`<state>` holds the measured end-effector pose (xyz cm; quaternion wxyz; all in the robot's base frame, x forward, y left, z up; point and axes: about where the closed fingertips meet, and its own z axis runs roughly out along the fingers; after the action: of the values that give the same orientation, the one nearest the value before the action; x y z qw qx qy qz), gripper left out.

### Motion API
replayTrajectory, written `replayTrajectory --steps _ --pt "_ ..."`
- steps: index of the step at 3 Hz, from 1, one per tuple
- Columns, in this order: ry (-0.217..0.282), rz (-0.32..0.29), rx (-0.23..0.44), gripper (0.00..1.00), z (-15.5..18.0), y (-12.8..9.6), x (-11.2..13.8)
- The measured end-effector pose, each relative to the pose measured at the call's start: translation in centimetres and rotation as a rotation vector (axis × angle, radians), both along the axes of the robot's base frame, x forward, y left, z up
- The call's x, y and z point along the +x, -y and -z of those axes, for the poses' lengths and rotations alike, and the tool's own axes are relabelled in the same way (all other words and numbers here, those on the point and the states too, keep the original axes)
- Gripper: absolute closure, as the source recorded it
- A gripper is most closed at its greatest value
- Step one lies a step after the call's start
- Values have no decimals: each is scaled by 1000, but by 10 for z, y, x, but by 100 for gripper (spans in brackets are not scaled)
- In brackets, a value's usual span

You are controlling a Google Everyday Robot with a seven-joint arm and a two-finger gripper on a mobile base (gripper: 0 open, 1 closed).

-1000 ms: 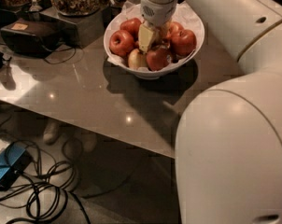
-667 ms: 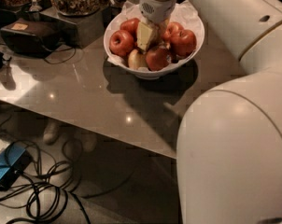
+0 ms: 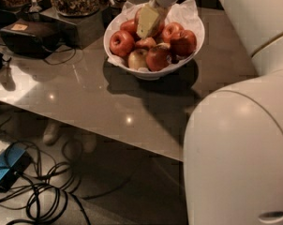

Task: Pick apple from white bowl

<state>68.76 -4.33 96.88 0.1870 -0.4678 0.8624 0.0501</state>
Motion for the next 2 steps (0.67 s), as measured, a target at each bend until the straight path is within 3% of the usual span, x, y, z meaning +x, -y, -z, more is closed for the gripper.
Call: replayTrajectory --steps 2 --pt "73 -212 128 100 -62 -13 -32"
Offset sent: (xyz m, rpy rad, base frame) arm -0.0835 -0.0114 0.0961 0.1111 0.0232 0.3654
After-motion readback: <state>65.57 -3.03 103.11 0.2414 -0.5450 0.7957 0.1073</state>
